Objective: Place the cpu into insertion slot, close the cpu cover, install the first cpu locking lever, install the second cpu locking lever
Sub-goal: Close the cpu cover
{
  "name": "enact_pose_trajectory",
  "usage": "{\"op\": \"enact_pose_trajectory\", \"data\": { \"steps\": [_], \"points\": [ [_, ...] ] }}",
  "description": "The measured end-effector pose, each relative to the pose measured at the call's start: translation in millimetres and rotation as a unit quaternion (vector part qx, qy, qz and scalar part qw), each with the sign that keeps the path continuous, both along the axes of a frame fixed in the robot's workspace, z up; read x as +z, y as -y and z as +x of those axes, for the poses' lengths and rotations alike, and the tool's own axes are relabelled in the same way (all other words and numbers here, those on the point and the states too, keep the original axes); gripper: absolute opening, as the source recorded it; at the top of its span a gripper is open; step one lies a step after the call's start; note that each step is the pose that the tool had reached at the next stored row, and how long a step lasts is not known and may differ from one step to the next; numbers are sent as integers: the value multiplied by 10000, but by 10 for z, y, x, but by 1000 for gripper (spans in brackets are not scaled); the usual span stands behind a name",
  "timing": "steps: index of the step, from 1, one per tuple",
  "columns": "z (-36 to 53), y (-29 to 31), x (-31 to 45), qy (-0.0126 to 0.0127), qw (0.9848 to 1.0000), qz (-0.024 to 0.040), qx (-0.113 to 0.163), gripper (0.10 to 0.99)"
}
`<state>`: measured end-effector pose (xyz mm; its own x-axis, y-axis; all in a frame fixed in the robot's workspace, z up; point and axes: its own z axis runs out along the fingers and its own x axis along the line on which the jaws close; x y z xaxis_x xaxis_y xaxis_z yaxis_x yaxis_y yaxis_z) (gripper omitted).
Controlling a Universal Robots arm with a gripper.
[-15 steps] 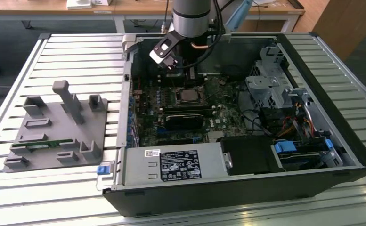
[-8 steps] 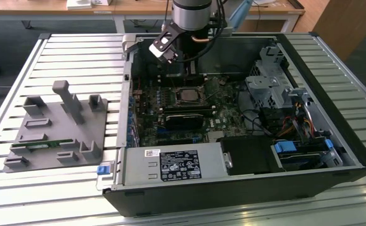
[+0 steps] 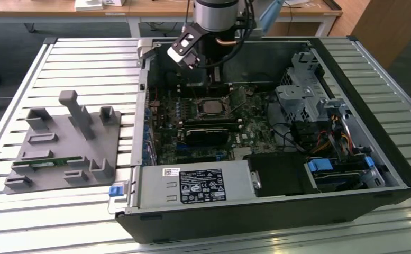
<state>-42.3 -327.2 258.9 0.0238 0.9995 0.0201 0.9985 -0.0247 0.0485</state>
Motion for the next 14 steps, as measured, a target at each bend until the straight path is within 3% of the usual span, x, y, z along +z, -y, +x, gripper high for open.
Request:
{"op": "enact_pose_trajectory", "data": {
  "steps": [3,6,14],
  "points": [
    [0,46,0,0,10000,-4,0,106],
    [36,48,-9,-1,10000,-5,0,106],
    [281,48,-25,-22,10000,-4,17,106]
  ]
}}
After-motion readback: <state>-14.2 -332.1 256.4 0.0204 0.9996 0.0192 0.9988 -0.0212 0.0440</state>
